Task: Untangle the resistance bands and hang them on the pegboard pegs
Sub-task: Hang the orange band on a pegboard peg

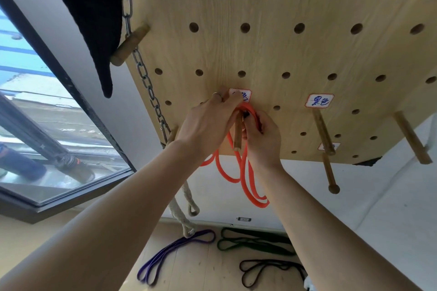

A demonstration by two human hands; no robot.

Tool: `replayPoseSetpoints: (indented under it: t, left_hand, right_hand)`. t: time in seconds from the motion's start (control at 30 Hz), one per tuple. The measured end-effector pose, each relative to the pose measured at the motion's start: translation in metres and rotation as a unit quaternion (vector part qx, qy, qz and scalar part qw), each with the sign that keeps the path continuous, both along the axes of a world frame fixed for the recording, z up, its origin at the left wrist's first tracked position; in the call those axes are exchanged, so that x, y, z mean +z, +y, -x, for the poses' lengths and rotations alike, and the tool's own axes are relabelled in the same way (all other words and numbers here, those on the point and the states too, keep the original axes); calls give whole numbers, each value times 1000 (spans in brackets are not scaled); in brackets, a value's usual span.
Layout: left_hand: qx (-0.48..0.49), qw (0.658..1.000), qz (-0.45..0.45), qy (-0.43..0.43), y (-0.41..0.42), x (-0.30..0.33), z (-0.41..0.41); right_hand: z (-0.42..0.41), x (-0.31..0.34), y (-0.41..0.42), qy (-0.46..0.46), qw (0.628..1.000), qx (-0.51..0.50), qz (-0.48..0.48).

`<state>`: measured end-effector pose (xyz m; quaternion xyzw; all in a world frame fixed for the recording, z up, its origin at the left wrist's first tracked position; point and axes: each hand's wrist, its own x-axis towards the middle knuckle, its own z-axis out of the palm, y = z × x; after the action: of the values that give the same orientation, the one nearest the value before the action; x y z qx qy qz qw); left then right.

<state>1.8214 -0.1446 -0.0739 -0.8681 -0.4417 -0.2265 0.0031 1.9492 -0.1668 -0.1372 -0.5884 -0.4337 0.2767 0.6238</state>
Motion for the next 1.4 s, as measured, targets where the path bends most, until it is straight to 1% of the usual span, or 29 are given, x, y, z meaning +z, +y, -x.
replayPoseSetpoints:
  t: [0.1,0.4,0.6,0.77,0.9,1.0,1.1,1.17,1.3,1.4]
  left_hand:
    - [3,1000,-9,-22,7,-3,-2]
    - [-8,996,-84,-33,18,-4,-13]
    - [-25,994,-95,-41,21,-10,-8]
    - [4,993,-103,-53,18,-10,-15]
    - [41,994,-56,-83,12,-9,-23]
    - [52,992,-29,-109,10,-10,-25]
    - [61,989,-30,-129,10,-12,-27]
    - [68,988,-40,-130,11,-14,-28]
    - [85,989,-40,-117,10,-17,-28]
    - [82,989,-38,-119,10,-17,-28]
  right_hand:
    - [2,3,3,34,999,11,10]
    - [0,-1,2,53,998,22,12]
    - [-4,-6,-9,71,993,51,84]
    - [-10,-21,-25,54,989,64,121]
    - [3,-25,-34,83,988,52,121]
    - [11,-29,-29,56,989,33,131]
    - [12,-26,-22,64,989,14,136]
    - [16,-24,-26,64,989,9,133]
    - [26,-21,-41,16,993,3,113]
    - [21,-19,-42,-3,991,11,132]
